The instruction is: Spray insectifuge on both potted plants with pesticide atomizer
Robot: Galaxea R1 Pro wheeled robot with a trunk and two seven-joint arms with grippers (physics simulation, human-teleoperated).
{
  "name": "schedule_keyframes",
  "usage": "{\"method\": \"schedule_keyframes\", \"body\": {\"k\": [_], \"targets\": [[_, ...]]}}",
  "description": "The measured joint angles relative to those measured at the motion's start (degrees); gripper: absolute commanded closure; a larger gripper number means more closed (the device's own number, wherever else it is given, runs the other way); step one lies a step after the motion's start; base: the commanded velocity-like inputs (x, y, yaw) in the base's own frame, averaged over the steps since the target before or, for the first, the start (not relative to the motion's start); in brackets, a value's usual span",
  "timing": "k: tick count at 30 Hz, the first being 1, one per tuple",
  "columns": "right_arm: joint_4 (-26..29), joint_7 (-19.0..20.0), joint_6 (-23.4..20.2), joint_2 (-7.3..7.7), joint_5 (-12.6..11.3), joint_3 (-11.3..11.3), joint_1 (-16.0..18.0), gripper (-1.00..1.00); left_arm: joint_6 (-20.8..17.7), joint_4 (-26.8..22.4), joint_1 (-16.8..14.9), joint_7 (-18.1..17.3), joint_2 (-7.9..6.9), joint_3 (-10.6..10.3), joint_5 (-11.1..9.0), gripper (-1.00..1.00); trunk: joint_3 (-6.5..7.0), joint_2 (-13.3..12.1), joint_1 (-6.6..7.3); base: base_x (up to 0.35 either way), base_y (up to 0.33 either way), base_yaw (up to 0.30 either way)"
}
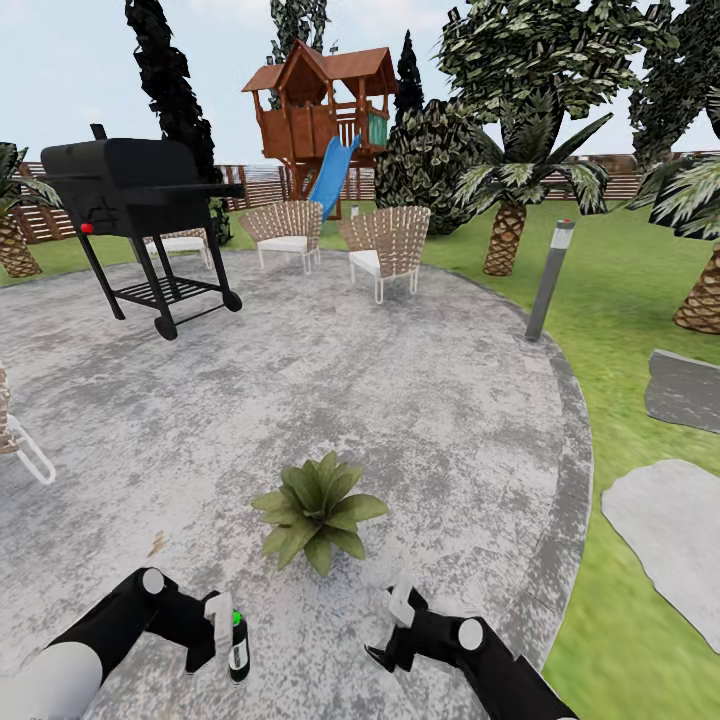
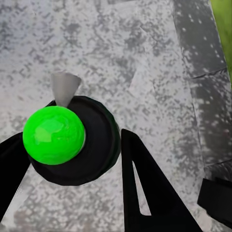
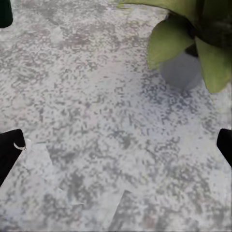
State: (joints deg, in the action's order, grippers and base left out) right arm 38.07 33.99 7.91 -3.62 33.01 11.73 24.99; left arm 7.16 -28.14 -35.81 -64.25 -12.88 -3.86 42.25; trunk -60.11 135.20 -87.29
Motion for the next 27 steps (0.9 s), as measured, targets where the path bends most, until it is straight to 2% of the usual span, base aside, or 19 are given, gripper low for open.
{"method": "schedule_keyframes", "body": {"k": [3, 4, 5, 6, 10, 11, 12, 14, 15, 16, 17, 20, 23, 27], "targets": [[-7.52, -7.75, 0.21, 1.02, -0.17, -0.08, -0.05, -1.0, -0.14, 0.07, 0.01, 0.19, 0.18, 4.15, -0.03, 1.0, 0.0, 0.0, 0.0, 0.0, 0.0, 0.0], [-11.17, -12.4, 0.3, 1.22, -0.18, -0.1, -0.07, -1.0, -0.44, 0.09, 0.12, 0.26, 0.17, 5.43, 0.02, 1.0, -0.01, 0.0, 0.0, 0.0, 0.0, 0.0], [-13.47, -15.76, 0.35, 1.3, -0.23, -0.11, -0.06, -1.0, -1.11, 0.11, 0.16, 0.3, 0.06, 5.97, 0.09, 1.0, 0.0, 0.0, 0.0, 0.0, 0.0, 0.0], [-16.38, -20.81, 0.41, 1.37, -0.24, -0.1, -0.07, -1.0, -2.84, 0.07, 0.2, 0.36, -0.1, 6.44, 0.14, 1.0, 0.0, 0.0, 0.0, 0.0, 0.0, 0.0], [-22.38, -33.59, 0.53, 1.39, -1.02, -0.51, -0.06, -1.0, -9.05, 0.02, -0.12, 0.51, -0.28, 6.87, 0.26, 1.0, 0.0, 0.0, 0.0, 0.0, 0.0, 0.0], [-24.34, -38.28, 0.6, 1.35, -3.78, -3.72, -0.08, -1.0, -11.35, 0.02, -0.27, 0.52, -0.27, 6.86, 0.4, 1.0, 0.0, 0.0, 0.0, 0.0, 0.0, 0.0], [-25.39, -40.02, 0.61, 1.33, -6.03, -5.92, -0.08, -1.0, -12.32, 0.03, -0.32, 0.51, -0.24, 6.84, 0.46, 1.0, 0.0, 0.0, 0.0, 0.0, 0.0, 0.0], [-27.43, -41.92, 0.57, 1.34, -11.19, -9.23, -0.08, -1.0, -14.37, 0.02, -0.36, 0.49, -0.18, 6.81, 0.52, 1.0, 0.0, 0.0, 0.0, 0.0, 0.0, 0.0], [-28.48, -42.63, 0.59, 1.35, -14.52, -10.62, -0.08, -1.0, -16.56, 0.02, -0.41, 0.5, -0.14, 6.8, 0.53, 1.0, 0.0, 0.0, 0.0, 0.0, 0.0, 0.0], [-29.03, -43.04, 0.64, 1.35, -16.81, -11.38, -0.07, -1.0, -18.79, 0.02, -0.47, 0.53, -0.11, 6.81, 0.52, 1.0, 0.0, 0.0, 0.0, 0.0, 0.0, 0.0], [-29.21, -43.23, 0.65, 1.37, -17.72, -11.71, -0.07, -1.0, -20.28, 0.02, -0.51, 0.54, -0.12, 6.82, 0.51, 1.0, 0.0, 0.0, 0.0, 0.0, 0.0, 0.0], [-29.4, -43.37, 0.72, 2.33, -19.04, -12.18, -0.07, -1.0, -23.44, 0.02, -0.77, 0.55, -0.14, 6.81, 0.48, 1.0, 0.0, 0.0, 0.0, 0.0, 0.0, 0.0], [-29.4, -43.34, 1.57, 3.46, -19.44, -12.27, -0.07, -1.0, -24.26, -0.02, -0.87, 0.52, -0.22, 6.8, 0.47, 1.0, 0.0, 0.0, 0.0, 0.0, 0.0, 0.0], [-29.41, -43.47, 2.36, 3.86, -19.4, -12.28, -0.07, -1.0, -24.93, -0.02, -0.82, 0.53, 0.03, 6.8, 0.54, 1.0, 0.0, 0.0, 0.0, 0.0, 0.0, 0.0]]}}
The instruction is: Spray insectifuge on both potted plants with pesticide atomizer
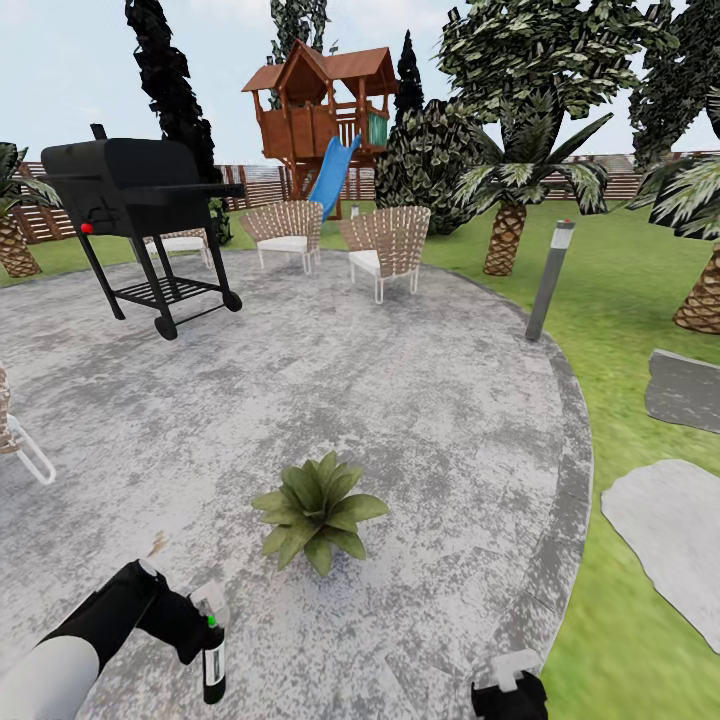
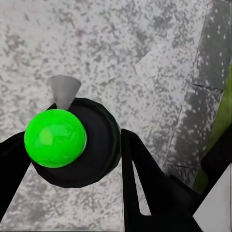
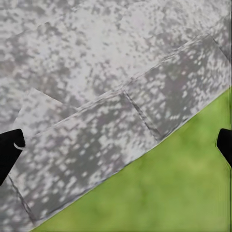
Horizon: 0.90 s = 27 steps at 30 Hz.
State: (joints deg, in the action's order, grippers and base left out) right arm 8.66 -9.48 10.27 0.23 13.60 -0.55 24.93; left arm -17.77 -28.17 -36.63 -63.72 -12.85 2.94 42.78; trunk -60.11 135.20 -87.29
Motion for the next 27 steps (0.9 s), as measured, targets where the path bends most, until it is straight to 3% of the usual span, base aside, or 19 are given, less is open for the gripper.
{"method": "schedule_keyframes", "body": {"k": [5, 13, 14, 27], "targets": [[-0.36, -0.08, 2.44, 1.27, 0.05, 0.07, -0.08, -1.0, -8.56, -0.62, -2.06, 0.01, -0.14, 0.08, -0.25, 1.0, 0.0, 0.0, 0.0, 0.0, 0.0, 0.0], [-0.42, -0.02, 3.06, 2.93, -0.07, 0.07, -0.17, -1.0, -12.85, -3.64, -3.55, -0.28, 0.41, -0.3, -0.06, 1.0, 0.0, 0.0, 0.01, 0.055, 0.002, 0.0], [-1.36, 0.08, 3.04, 2.59, -0.19, 0.09, -0.19, -1.0, -17.94, -7.69, -2.99, -0.05, 0.48, -0.77, 0.04, 1.0, 0.01, 0.0, 0.03, 0.314, 0.0, 0.0], [-1.38, 0.08, 3.05, 2.49, -0.19, 0.08, -0.26, -1.0, -18.09, -7.88, -2.81, -0.04, 0.44, -0.84, 0.09, 1.0, 0.0, 0.0, 0.03, 0.15, 0.0, 0.0]]}}
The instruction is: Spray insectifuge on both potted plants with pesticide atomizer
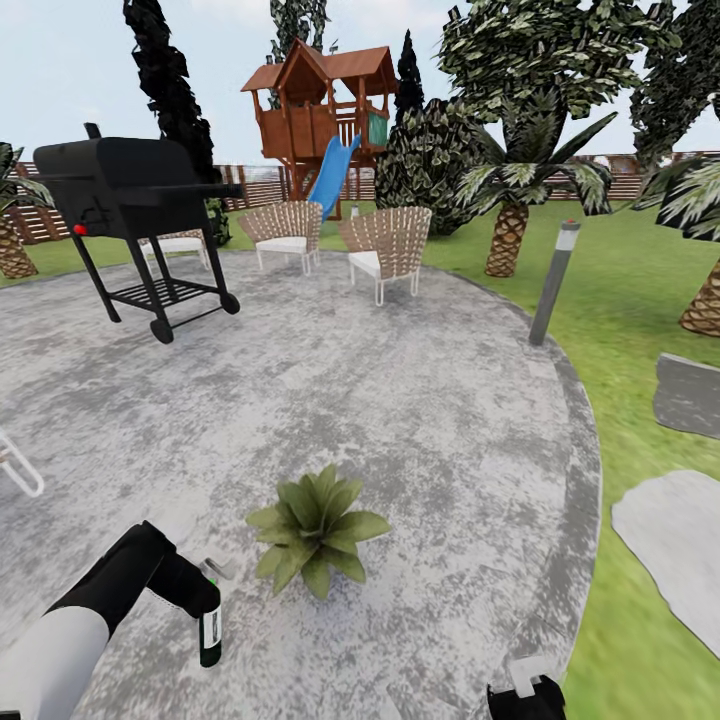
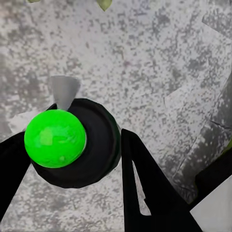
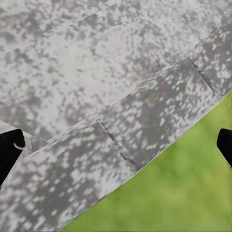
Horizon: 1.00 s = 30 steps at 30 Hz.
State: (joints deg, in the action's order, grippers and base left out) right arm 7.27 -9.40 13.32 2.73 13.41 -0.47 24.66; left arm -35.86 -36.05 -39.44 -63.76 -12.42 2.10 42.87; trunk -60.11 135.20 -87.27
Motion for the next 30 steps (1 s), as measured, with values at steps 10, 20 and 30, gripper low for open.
{"method": "schedule_keyframes", "body": {"k": [10, 20, 30], "targets": [[0.0, 0.0, 0.0, 0.0, 0.0, 0.0, 0.0, -1.0, -0.13, 0.18, -0.54, -2.54, -0.55, -4.49, 0.86, 1.0, 0.0, 0.0, -0.03, 0.03, 0.0, 0.0], [0.02, 0.03, -0.01, -0.03, -0.11, 0.0, -0.02, -1.0, -3.2, -1.48, -1.19, -12.3, -0.54, -4.32, 13.84, 1.0, 0.0, 0.0, -0.02, 0.01, 0.052, -0.139], [0.0, -0.01, 1.32, 0.14, -0.03, -0.03, 0.0, -1.0, -3.12, -1.67, -1.02, -12.15, -0.47, -4.07, 14.03, 1.0, 0.0, 0.0, -0.03, 0.052, 0.247, -0.018]]}}
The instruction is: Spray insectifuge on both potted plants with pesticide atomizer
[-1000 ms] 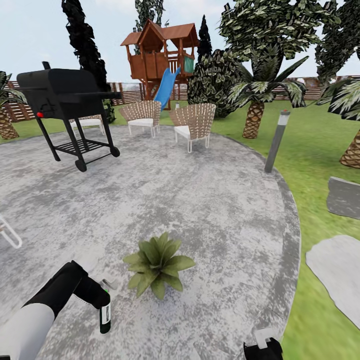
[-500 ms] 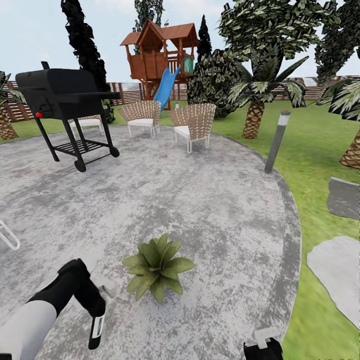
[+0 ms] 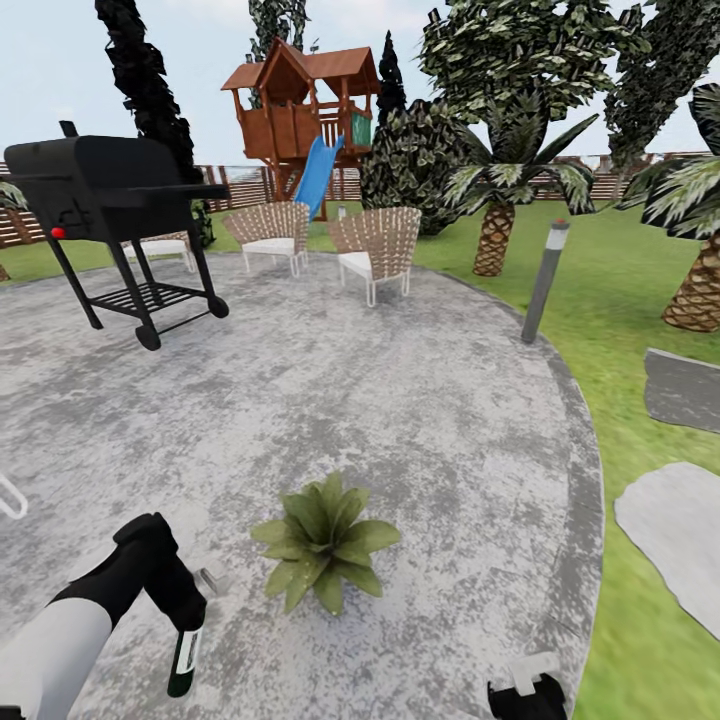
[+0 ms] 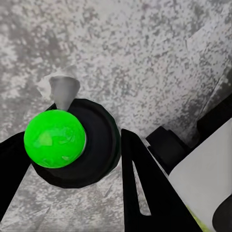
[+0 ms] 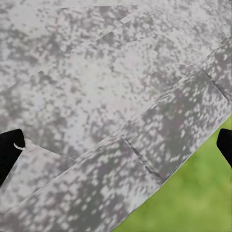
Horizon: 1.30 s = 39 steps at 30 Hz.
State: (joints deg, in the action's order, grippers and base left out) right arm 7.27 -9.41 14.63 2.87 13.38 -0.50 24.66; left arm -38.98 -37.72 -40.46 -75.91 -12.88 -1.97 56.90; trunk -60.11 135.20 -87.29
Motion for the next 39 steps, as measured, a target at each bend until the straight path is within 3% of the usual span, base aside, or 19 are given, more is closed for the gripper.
{"method": "schedule_keyframes", "body": {"k": [4, 8, 11, 13, 18, 23, 31, 33, 37, 39], "targets": [[0.0, 0.01, 0.48, 0.03, 0.0, 0.03, 0.0, -1.0, 0.07, -0.01, 0.34, 0.82, 0.01, 0.06, -0.02, 1.0, 0.0, 0.0, 0.0, 0.003, 0.029, 0.0], [0.0, 0.0, 0.53, -0.1, 0.0, 0.04, 0.0, -1.0, 0.15, 0.42, 0.74, 6.57, -0.05, 0.13, -0.52, 1.0, 0.0, 0.0, 0.0, 0.0, 0.004, 0.0], [0.0, -0.04, 0.54, -0.14, -0.05, 0.02, 0.0, -1.0, 0.14, 0.87, 0.83, 8.52, 0.31, 0.48, -0.88, 1.0, 0.0, 0.0, 0.0, 0.0, 0.0, 0.0], [0.0, -0.04, 0.54, -0.32, -0.15, -0.02, 0.0, -1.0, 0.16, 0.87, 0.83, 8.64, 0.42, 1.84, -1.0, 1.0, 0.0, 0.0, 0.0, 0.0, 0.0, 0.0], [0.15, -0.05, 0.54, -1.66, -0.19, -0.05, 0.0, -1.0, 0.22, 0.86, 0.87, 8.21, -0.38, 7.65, -1.1, 1.0, 0.0, 0.0, 0.0, 0.028, 0.026, 0.0], [0.02, -0.05, 0.58, -1.53, -0.13, -0.38, 0.0, -1.0, 0.52, 0.57, 0.85, 8.18, -1.02, 13.43, -1.14, 1.0, 0.0, 0.0, 0.02, 0.158, 0.178, 0.0], [0.08, -0.15, 1.88, -0.05, -0.36, -3.36, 0.0, -1.0, 0.76, 0.53, 0.65, 8.23, -0.57, 13.41, -0.41, 1.0, 0.0, 0.0, 0.0, 0.02, 0.022, 0.0], [0.05, -0.13, 2.05, -0.08, -0.36, -3.44, 0.0, -1.0, 0.67, 0.29, 0.56, 7.95, -0.55, 11.6, -0.31, 1.0, 0.0, 0.0, 0.0, 0.0, 0.0, 0.0], [0.08, -0.15, 2.2, 0.24, -0.42, -3.87, -0.01, -1.0, 0.7, 0.33, 0.42, 5.26, -0.58, 5.94, -0.24, 1.0, 0.0, 0.0, 0.0, 0.0, 0.0, -0.098], [0.1, -0.15, 2.2, 0.38, -0.43, -4.11, -0.01, -1.0, 0.41, 0.26, 0.45, 4.98, -0.4, 5.62, -0.3, 1.0, 0.0, 0.0, 0.0, 0.0, 0.0, -0.255]]}}
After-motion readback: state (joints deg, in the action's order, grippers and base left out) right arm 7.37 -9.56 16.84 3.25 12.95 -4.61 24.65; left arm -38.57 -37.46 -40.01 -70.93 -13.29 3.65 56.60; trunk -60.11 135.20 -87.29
